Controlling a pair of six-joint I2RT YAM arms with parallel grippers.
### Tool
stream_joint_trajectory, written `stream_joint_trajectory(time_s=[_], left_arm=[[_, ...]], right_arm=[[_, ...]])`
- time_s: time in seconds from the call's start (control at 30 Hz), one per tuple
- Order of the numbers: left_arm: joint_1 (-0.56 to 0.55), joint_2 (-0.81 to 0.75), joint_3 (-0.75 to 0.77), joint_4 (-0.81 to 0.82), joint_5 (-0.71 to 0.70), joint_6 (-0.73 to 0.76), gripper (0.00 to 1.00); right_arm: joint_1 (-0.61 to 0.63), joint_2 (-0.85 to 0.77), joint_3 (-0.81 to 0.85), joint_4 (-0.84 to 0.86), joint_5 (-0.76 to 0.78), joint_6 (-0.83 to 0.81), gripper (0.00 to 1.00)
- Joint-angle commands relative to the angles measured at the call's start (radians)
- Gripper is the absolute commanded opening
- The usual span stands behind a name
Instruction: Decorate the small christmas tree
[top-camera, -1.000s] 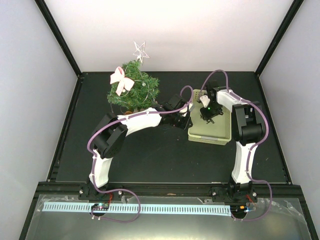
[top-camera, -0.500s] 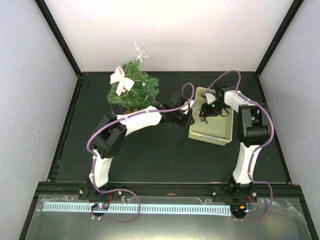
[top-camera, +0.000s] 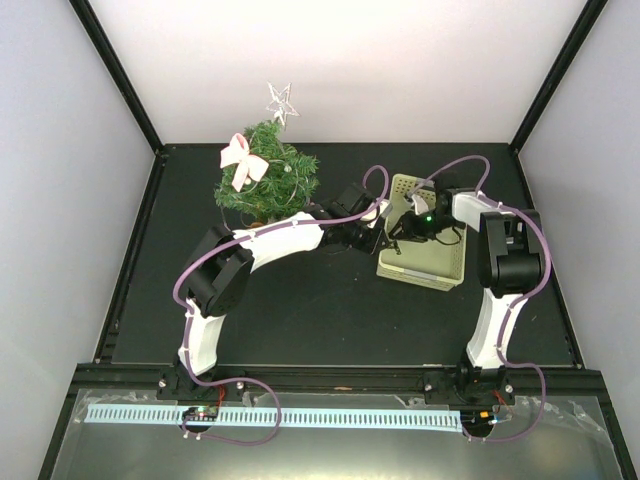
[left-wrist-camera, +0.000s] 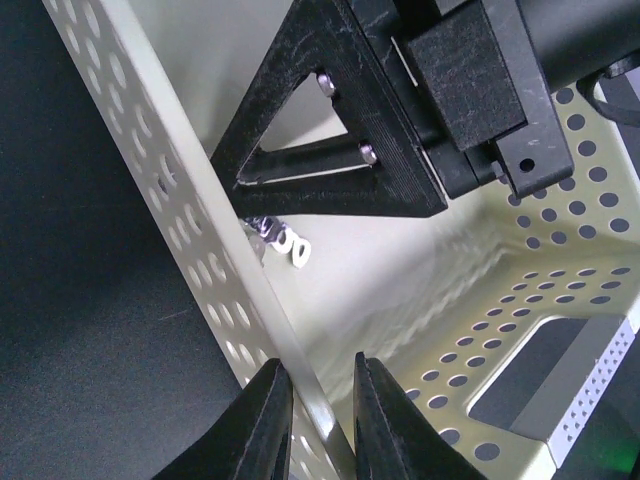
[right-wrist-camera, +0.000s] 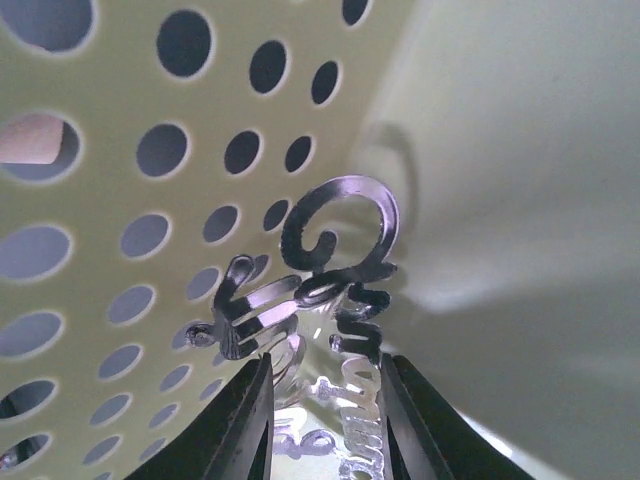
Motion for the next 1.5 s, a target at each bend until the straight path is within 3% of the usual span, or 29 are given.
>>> stream_joint_trajectory(time_s=[0.0, 0.5, 1.0, 1.47], left_arm=[[-0.005, -0.007, 0.022, 0.038, 0.016, 0.009, 0.18], [-0.006, -0.045, 0.022, 0.031, 0.014, 0.007, 0.21], [-0.007, -0.042, 0.012, 0.038, 0.017, -0.005, 0.21], [-0.007, -0.019, 0.011, 0.032, 0.005, 0.002, 0.18]], right_arm=[[-0.002, -0.031, -0.026, 0.082, -0.106, 0.044, 0.3], [-0.017, -0.119, -0.078, 0.131, 0.018, 0.108, 0.3], [-0.017, -0.119, -0.177, 0.214, -0.112, 0.116, 0.27], [-0.018, -0.169, -0.324, 0.473, -0.228, 0.281, 0.25]])
